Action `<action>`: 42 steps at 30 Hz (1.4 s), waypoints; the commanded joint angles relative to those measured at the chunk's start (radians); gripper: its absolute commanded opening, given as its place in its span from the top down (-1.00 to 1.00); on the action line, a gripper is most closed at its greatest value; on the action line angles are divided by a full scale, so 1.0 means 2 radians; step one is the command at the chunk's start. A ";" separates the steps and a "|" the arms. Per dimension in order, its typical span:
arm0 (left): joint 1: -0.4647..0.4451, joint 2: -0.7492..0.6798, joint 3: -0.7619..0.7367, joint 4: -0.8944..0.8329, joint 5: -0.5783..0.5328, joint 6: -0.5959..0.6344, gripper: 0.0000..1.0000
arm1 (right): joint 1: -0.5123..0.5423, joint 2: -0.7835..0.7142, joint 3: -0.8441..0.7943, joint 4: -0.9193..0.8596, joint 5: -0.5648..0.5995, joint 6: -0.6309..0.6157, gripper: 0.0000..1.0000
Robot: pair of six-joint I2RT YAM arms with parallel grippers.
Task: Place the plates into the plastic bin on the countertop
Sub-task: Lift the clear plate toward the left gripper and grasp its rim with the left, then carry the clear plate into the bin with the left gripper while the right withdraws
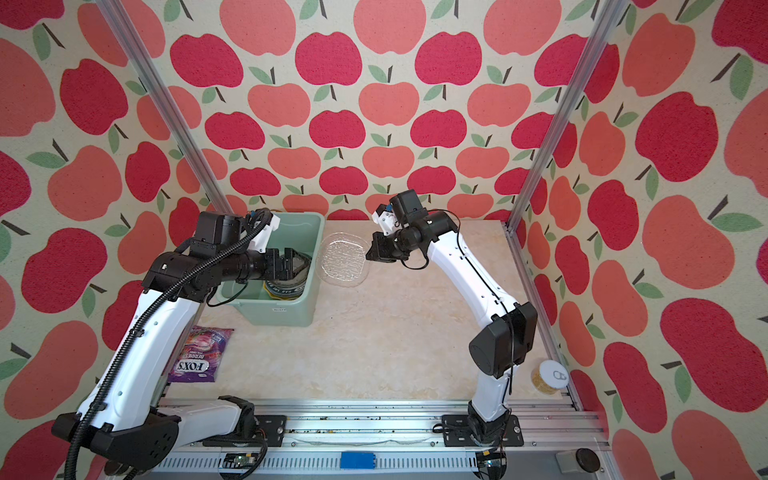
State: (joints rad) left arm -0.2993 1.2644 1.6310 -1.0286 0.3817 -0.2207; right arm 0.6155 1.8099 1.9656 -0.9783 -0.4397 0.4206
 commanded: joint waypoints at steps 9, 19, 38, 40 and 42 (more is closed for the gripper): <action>0.012 0.050 0.033 -0.017 0.040 0.001 -0.46 | 0.038 -0.008 0.077 -0.039 -0.027 -0.009 1.00; 0.011 0.062 0.049 -0.014 0.031 -0.011 0.32 | 0.041 -0.007 0.078 -0.038 -0.024 -0.006 1.00; 0.015 0.033 0.018 0.018 -0.035 -0.056 1.00 | 0.029 -0.008 0.080 -0.033 0.004 0.026 0.04; 0.025 0.019 0.003 0.035 -0.067 -0.084 1.00 | 0.022 -0.014 0.077 -0.031 0.011 0.034 -0.03; 0.037 0.003 -0.015 0.052 -0.112 -0.130 1.00 | 0.014 -0.024 0.066 -0.020 0.011 0.044 -0.07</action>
State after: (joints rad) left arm -0.2527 1.3254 1.6344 -0.9901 0.3023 -0.3534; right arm 0.6670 1.8099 2.0972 -1.0340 -0.4431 0.4660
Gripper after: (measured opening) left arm 0.055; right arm 0.527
